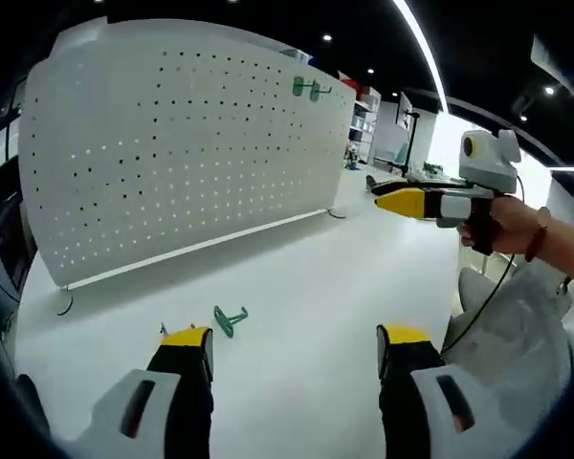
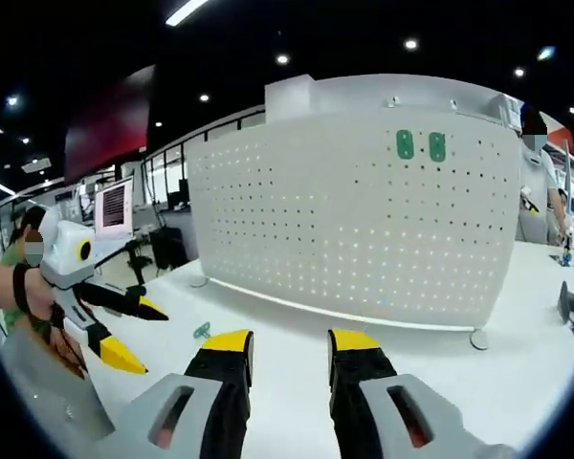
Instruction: Insert the hook assembly into the mounting plate slot until the hook locks in place.
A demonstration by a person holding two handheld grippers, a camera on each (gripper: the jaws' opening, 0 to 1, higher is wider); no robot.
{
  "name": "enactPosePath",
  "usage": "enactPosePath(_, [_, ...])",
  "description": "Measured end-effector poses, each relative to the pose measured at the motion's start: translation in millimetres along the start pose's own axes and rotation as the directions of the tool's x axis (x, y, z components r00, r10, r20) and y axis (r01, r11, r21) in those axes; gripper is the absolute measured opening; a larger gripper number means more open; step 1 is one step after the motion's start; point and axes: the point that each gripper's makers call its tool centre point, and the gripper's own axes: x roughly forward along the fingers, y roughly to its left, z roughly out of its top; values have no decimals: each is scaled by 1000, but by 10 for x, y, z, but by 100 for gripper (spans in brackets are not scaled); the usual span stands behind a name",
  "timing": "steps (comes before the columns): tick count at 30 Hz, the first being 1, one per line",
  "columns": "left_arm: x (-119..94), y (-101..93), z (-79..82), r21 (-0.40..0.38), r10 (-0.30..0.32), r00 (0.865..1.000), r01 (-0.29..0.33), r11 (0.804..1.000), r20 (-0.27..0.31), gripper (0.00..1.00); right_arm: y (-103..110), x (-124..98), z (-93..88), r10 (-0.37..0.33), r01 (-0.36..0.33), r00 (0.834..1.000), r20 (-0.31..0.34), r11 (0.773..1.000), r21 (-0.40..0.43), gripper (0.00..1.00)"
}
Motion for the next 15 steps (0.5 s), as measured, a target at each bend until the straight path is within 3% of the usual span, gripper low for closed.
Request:
enactPosePath(10, [179, 102, -88, -16, 15, 999, -15, 1000, -44, 65, 15, -63, -181, 0, 0, 1000, -23, 999, 35, 31])
enactPosePath(15, [247, 142, -126, -64, 17, 998, -21, 998, -58, 62, 39, -67, -244, 2, -1, 1000, -31, 999, 52, 31])
